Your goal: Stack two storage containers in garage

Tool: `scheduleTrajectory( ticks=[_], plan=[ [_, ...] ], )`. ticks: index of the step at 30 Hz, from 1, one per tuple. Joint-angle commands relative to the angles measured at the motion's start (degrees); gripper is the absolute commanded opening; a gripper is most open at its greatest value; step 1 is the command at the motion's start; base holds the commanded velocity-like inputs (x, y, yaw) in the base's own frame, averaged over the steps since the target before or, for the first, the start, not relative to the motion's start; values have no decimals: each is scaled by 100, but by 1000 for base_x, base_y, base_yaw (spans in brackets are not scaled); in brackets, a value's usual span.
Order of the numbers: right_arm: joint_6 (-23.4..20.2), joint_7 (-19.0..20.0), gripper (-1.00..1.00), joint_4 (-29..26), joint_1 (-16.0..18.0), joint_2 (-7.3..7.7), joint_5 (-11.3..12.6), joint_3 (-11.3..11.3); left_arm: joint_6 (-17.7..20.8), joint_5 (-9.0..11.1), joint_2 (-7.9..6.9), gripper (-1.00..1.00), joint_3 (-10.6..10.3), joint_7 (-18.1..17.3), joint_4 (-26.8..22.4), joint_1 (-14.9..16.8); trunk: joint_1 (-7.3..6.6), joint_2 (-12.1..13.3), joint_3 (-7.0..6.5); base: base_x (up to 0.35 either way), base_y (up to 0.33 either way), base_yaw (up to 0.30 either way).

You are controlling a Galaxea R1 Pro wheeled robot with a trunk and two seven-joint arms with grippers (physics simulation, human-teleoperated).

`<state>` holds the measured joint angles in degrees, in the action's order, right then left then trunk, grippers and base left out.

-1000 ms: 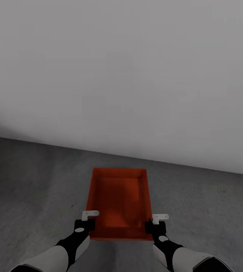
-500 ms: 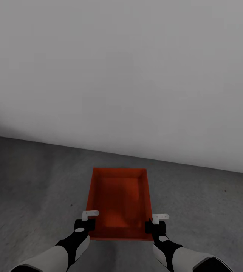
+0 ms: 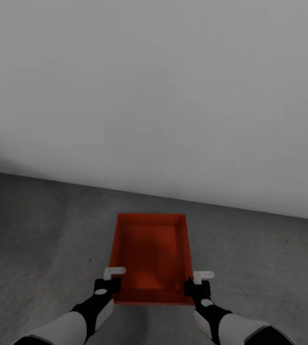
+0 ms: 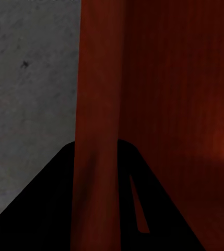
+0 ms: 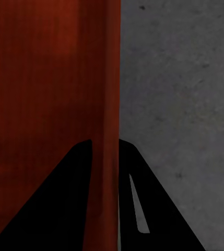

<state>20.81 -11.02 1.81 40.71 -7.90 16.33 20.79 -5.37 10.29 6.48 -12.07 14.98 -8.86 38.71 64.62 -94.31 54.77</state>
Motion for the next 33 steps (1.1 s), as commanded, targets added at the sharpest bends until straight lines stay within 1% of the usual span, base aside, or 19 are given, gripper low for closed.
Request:
scheduleTrajectory(
  ticks=[1, 28, 32, 33],
  plan=[
    [81, -35, -100, 3, 7, -1, 125, -66, 3, 140, 3, -100, 109, 23, 16, 2, 26, -1, 4, 0, 0, 0],
    [81, -32, -100, 3, 7, 7, 112, -66, 5, 140, 3, -100, 109, 24, 16, 4, 26, -1, 4, 0, 0, 0],
    [81, -32, -100, 3, 7, 8, 89, -66, 16, 206, 3, -100, 109, 24, 16, 2, 26, -1, 4, 0, 0, 0],
    [81, -32, 100, 3, 7, 6, 80, -66, 17, 236, 3, -100, 109, 23, 19, 3, 26, -1, 4, 0, 0, 0]
  ],
)
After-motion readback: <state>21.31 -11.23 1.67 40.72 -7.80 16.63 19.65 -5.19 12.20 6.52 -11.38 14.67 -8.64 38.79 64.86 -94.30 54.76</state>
